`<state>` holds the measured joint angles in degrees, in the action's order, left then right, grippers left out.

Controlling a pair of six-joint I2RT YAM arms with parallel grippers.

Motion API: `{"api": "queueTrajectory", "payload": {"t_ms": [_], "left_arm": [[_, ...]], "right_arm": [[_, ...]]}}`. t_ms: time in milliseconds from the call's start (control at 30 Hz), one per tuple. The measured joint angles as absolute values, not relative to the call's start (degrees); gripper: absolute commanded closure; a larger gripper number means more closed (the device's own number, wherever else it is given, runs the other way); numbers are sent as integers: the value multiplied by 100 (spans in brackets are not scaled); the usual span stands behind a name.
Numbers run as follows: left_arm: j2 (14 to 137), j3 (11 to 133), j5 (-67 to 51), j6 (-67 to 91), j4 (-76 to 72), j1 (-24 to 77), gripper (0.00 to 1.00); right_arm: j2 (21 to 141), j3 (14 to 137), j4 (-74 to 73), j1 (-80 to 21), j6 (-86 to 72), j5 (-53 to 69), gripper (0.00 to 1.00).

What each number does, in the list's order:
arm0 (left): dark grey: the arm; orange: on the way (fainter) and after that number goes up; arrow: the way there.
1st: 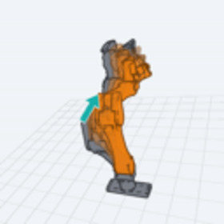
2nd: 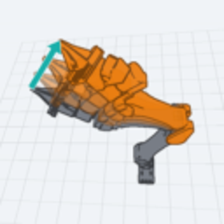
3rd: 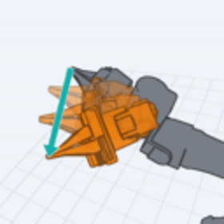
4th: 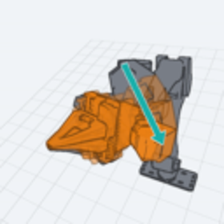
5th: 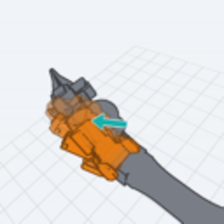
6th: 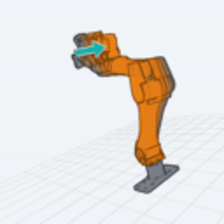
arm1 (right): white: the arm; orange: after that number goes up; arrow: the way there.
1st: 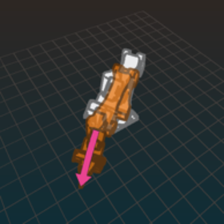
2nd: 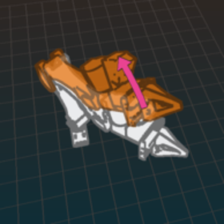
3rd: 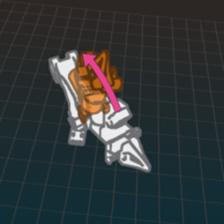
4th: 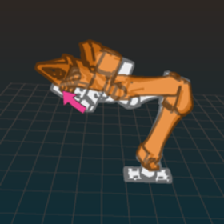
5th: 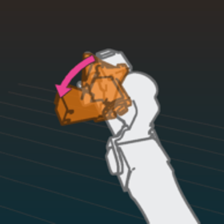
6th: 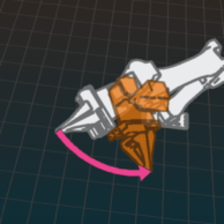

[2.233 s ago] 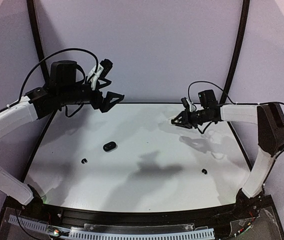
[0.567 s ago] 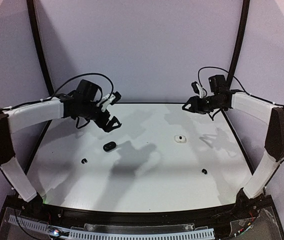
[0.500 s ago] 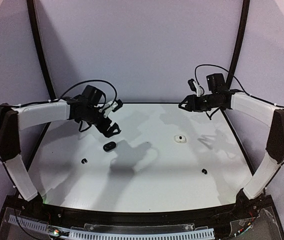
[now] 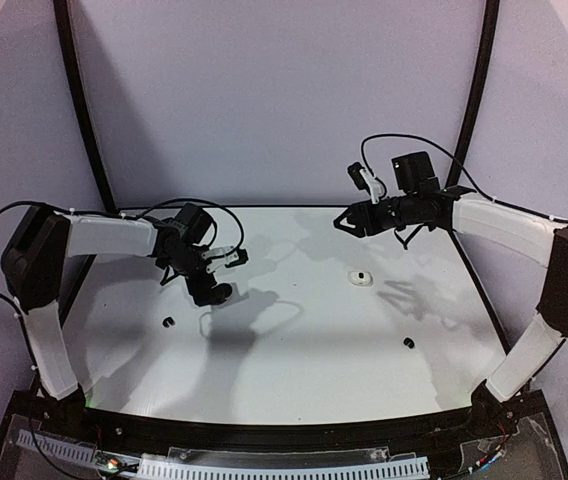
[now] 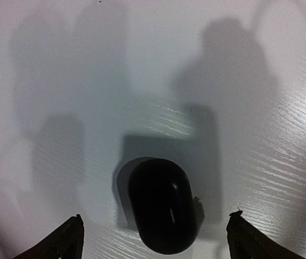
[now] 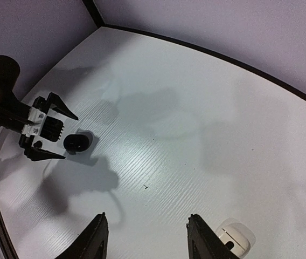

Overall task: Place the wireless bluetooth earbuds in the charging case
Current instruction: Pick up the charging case from the center of the board.

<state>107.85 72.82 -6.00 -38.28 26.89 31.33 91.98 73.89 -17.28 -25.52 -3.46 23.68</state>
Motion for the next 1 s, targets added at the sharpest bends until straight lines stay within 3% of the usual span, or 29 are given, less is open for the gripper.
{"api": "queueTrajectory", "payload": {"t_ms": [167,267,333,433,533,600,767,867,1000], "left_arm": [[10995,7223,-491,-3927,2526,3127,19],[11096,7220,-480,-3920,2458,3122,32],[11144,7216,-478,-3920,2429,3122,36],[11150,7212,-508,-3951,2416,3096,49],[11179,7207,-552,-3942,2414,3074,69],[11185,7210,-589,-3909,2416,3065,76],[11216,7557,-956,-3837,2895,3063,83],[11194,8110,-1586,-3822,3457,3063,86],[10742,8534,-2604,-3468,3697,3061,88]], "right_arm": [[9181,7389,-1682,-2589,-298,2268,51],[9181,7391,-1682,-2639,-250,2224,50],[9181,7391,-1688,-2698,-211,2191,50],[9181,7404,-1708,-2781,-167,2137,50],[9181,7428,-1723,-2810,-126,2088,50],[9181,7461,-1737,-2812,-106,2075,50],[9159,7524,-1695,-2838,-34,2198,50],[8945,7400,-1372,-2982,193,2554,45],[8385,7133,-600,-3159,71,3020,47]]}}
